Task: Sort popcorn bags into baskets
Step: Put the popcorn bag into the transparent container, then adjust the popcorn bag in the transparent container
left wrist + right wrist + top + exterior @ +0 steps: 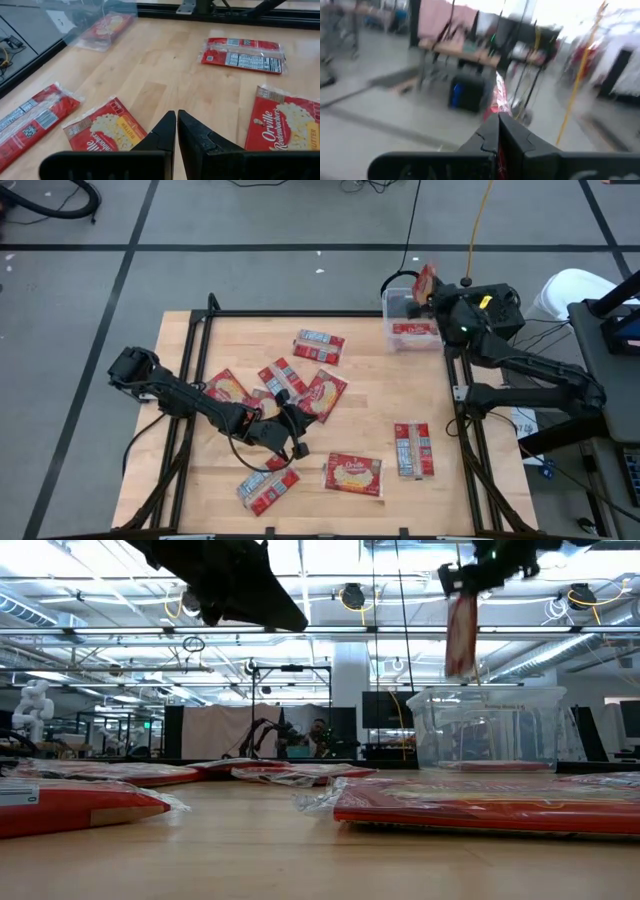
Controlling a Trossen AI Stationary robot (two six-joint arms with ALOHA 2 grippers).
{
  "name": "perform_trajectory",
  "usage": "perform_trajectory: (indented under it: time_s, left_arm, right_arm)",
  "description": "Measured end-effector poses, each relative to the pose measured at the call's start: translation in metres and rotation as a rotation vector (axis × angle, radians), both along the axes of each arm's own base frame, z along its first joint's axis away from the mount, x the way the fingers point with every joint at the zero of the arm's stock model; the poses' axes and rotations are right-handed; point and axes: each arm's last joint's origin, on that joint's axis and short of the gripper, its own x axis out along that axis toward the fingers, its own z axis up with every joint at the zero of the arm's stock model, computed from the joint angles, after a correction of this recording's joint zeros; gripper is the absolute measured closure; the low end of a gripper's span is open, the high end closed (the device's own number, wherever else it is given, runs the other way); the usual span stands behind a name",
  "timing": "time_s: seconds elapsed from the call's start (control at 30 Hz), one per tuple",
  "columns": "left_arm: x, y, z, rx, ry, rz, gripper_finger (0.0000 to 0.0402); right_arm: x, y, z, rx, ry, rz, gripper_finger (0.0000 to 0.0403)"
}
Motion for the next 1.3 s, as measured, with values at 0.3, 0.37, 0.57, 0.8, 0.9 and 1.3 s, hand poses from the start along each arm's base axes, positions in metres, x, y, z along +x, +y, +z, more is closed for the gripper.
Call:
perform_trajectory:
  time_s: [0.3, 0.37, 0.57, 0.8, 0.9, 1.3]
  left_arm:
    - [0.001, 0.002, 0.0, 0.018, 0.01, -0.005, 0.0376]
    - [0.001, 0.002, 0.0, 0.022, 0.011, -0.008, 0.0376]
    - [0.0, 0.002, -0.001, 0.023, 0.016, -0.009, 0.0376]
    - [0.0, 0.002, -0.001, 0.024, 0.017, -0.009, 0.0376]
    - [0.001, 0.004, -0.001, 0.026, 0.018, -0.004, 0.0376]
    - [0.011, 0.045, -0.002, 0.1, 0.062, 0.083, 0.0376]
  right_arm:
    - [0.006, -0.025, -0.043, 0.213, 0.002, -0.015, 0.0403]
    - [0.009, -0.03, -0.052, 0.214, -0.002, -0.025, 0.0403]
    - [0.016, -0.035, -0.075, 0.249, -0.036, 0.009, 0.0403]
    - [0.019, -0.032, -0.092, 0.36, -0.14, 0.102, 0.0401]
    - [0.028, -0.027, -0.087, 0.43, -0.3, 0.302, 0.0384]
    - [0.048, -0.014, -0.07, 0.514, -0.178, 0.467, 0.0341]
